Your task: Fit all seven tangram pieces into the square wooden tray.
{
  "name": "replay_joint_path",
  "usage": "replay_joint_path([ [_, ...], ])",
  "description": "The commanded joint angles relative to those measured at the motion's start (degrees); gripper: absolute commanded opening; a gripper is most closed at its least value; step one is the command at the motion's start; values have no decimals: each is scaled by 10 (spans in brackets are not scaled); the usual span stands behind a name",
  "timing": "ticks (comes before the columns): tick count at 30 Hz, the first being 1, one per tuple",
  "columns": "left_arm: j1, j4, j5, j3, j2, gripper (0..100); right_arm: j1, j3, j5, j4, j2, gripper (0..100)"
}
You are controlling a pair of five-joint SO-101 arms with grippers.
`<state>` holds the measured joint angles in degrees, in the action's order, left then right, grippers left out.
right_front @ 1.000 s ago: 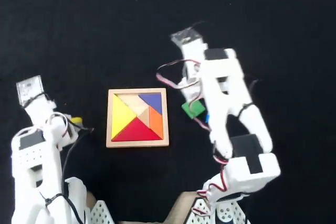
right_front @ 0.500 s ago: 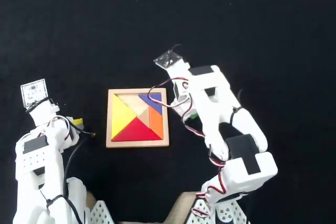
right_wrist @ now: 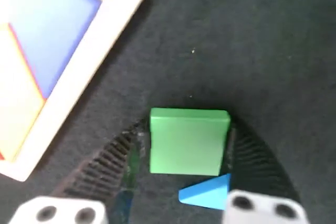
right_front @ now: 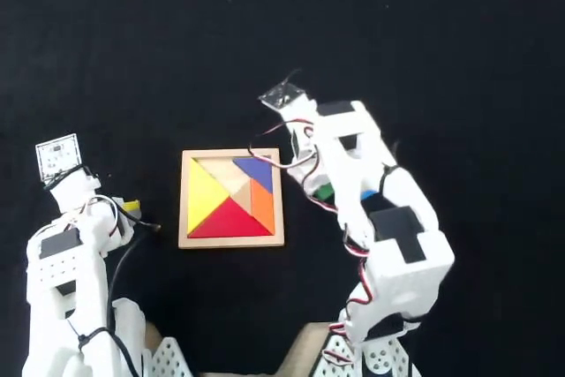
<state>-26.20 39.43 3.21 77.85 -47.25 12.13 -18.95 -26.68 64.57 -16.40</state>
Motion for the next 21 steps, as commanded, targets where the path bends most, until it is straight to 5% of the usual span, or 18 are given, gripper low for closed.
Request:
replay_joint_path([
  [1,-5,-8,7,-3,-10,270,-5,16,-4,16,-6,94],
  [11,-5,-9,7,-2,-10,270,4,66,7,91,90,65],
  [21,-5,-9,7,-1,-10,270,143,182,111,153,167,64],
])
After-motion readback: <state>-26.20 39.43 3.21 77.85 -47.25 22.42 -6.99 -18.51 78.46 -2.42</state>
